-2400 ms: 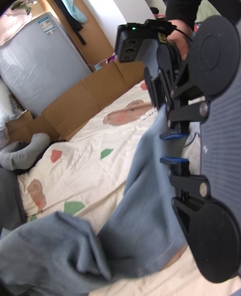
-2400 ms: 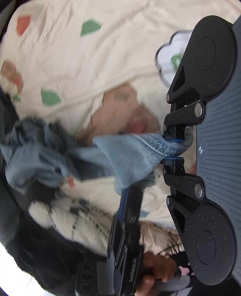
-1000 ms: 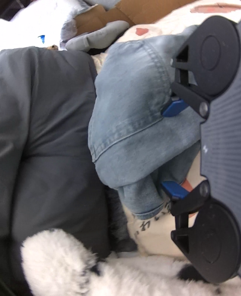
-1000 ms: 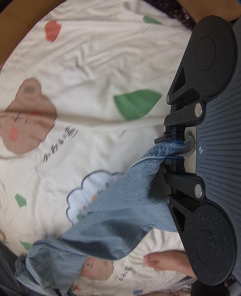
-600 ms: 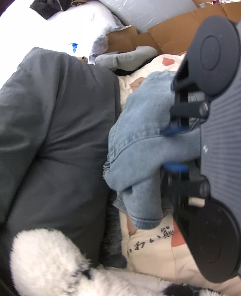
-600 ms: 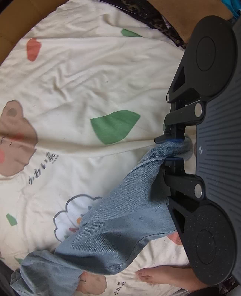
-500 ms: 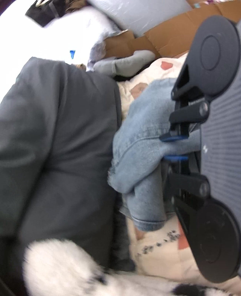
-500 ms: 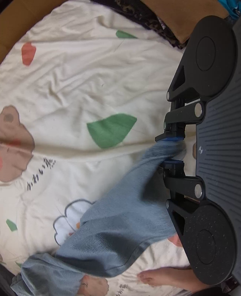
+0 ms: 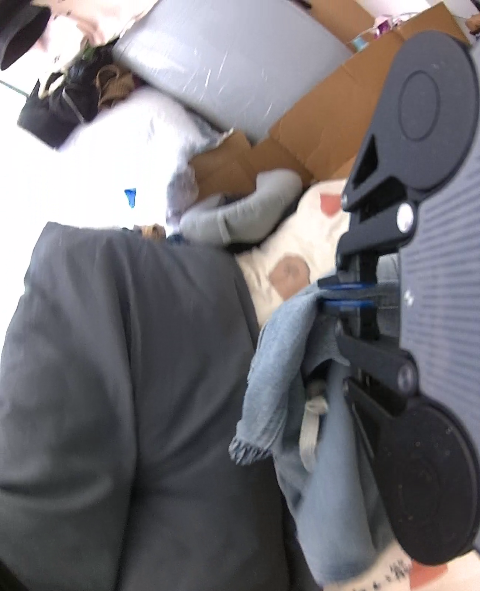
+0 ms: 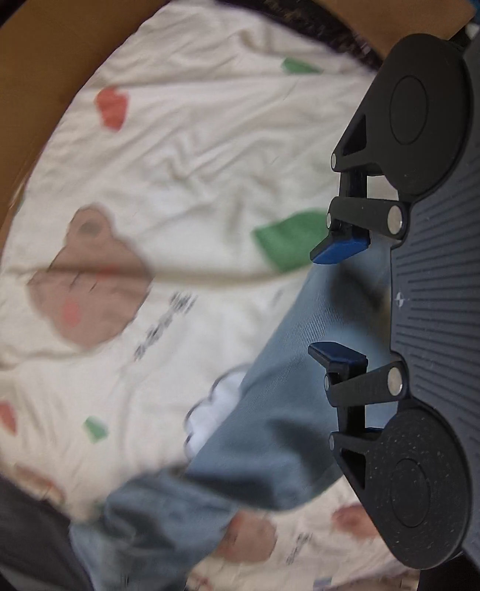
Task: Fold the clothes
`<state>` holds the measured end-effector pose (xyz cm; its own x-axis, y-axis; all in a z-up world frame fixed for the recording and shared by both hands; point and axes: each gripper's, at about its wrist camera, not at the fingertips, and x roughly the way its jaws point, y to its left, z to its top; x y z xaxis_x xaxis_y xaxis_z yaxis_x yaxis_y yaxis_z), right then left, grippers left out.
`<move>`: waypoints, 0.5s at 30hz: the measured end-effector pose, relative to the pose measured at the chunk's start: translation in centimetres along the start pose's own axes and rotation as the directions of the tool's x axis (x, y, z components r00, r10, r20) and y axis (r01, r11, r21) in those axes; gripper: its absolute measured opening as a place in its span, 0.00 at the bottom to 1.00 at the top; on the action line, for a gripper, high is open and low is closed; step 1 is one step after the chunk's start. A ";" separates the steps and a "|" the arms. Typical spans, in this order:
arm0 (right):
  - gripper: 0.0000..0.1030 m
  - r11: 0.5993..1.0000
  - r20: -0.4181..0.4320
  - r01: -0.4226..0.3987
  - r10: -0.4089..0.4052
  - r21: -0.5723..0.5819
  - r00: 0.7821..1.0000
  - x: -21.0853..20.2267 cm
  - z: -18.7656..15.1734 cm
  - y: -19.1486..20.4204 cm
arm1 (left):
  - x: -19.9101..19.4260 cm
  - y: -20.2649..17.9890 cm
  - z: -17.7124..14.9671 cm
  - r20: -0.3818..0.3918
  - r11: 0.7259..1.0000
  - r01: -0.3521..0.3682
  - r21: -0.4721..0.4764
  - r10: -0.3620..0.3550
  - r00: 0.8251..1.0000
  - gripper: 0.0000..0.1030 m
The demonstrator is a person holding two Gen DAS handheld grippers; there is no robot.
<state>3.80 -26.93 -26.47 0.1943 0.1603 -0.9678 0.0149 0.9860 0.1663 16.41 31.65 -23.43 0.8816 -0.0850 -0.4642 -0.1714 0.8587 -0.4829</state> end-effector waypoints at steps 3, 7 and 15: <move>0.53 0.999 0.032 -0.044 0.044 -0.008 0.999 -0.3 0.8 1.1 | 1.3 -1.8 -0.3 -0.014 0.999 0.039 0.018 -0.039 0.999 0.05; 0.53 0.997 0.050 -0.082 0.082 -0.011 0.995 -0.2 1.2 1.9 | 2.9 -4.0 -0.7 -0.034 0.996 0.080 0.040 -0.079 0.996 0.05; 0.53 0.994 0.056 -0.108 0.107 0.024 0.993 0.7 0.9 1.7 | 6.9 -7.6 -2.0 -0.076 0.991 0.130 0.040 -0.127 0.989 0.05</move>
<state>4.83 -25.17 -26.68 0.2490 0.2620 -0.9324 0.0171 0.9614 0.2747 22.87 23.51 -24.43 0.8601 -0.2317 -0.4544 -0.0375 0.8598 -0.5093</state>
